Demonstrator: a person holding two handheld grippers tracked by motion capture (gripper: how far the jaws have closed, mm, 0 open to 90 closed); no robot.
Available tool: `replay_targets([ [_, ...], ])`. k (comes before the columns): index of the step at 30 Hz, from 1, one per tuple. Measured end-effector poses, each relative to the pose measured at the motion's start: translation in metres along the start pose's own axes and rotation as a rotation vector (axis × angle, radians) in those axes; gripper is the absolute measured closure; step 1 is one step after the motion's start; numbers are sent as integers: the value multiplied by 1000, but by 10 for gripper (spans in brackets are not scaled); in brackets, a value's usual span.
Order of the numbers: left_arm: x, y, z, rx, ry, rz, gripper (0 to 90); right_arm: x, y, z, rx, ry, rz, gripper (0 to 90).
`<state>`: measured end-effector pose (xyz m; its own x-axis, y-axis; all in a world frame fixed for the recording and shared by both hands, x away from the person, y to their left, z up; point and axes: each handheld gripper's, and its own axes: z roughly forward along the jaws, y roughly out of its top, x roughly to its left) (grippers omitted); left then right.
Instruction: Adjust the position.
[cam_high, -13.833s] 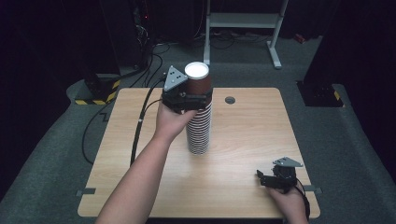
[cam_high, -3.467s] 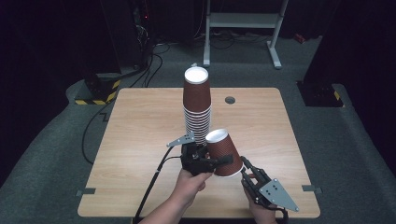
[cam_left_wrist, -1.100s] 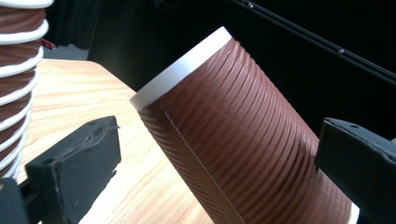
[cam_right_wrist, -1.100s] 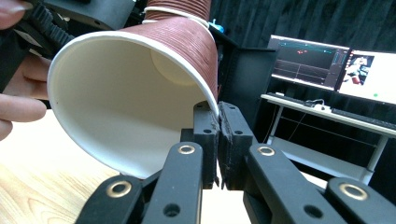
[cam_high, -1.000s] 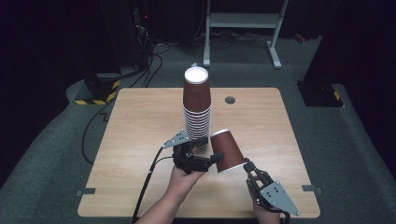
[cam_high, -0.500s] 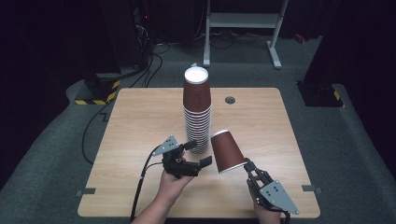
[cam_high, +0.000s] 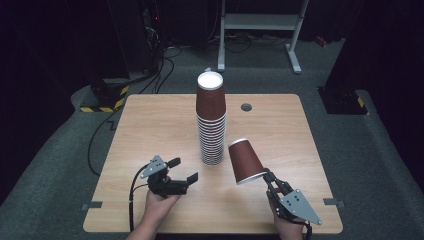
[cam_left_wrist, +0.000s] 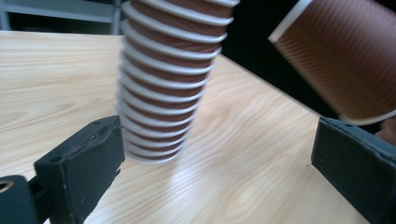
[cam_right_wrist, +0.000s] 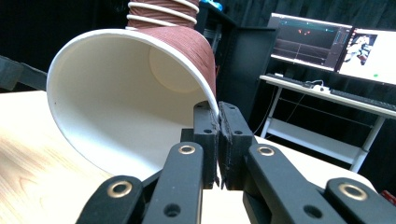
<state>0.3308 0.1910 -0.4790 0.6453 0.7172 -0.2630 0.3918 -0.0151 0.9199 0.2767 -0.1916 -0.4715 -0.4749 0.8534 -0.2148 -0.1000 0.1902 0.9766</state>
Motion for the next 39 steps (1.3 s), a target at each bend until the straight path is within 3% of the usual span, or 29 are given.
replay_targets([
  [7, 20, -16, -10, 72, 115, 62, 27, -4, -3, -1, 31, -2, -3, 863],
  [12, 38, -27, -14, 163, 213, 100, 19, -8, -3, -2, 56, 0, 7, 864],
  [14, 42, -30, -14, 206, 253, 137, 16, -10, -3, -2, 71, 0, 9, 863],
  [18, 49, -39, -10, 299, 293, 199, 8, -15, -2, 2, 108, 3, 21, 863],
  [20, 50, -40, -9, 323, 297, 212, 5, -16, -2, 5, 127, 5, 27, 863],
  [25, 56, -42, -5, 359, 287, 150, 0, -18, 4, 13, 176, 13, 28, 863],
  [34, 58, -45, -11, 323, 251, 109, 1, -24, 17, 21, 288, 33, 51, 863],
  [39, 58, -45, -11, 316, 246, 126, 6, -25, 23, 26, 337, 50, 40, 863],
])
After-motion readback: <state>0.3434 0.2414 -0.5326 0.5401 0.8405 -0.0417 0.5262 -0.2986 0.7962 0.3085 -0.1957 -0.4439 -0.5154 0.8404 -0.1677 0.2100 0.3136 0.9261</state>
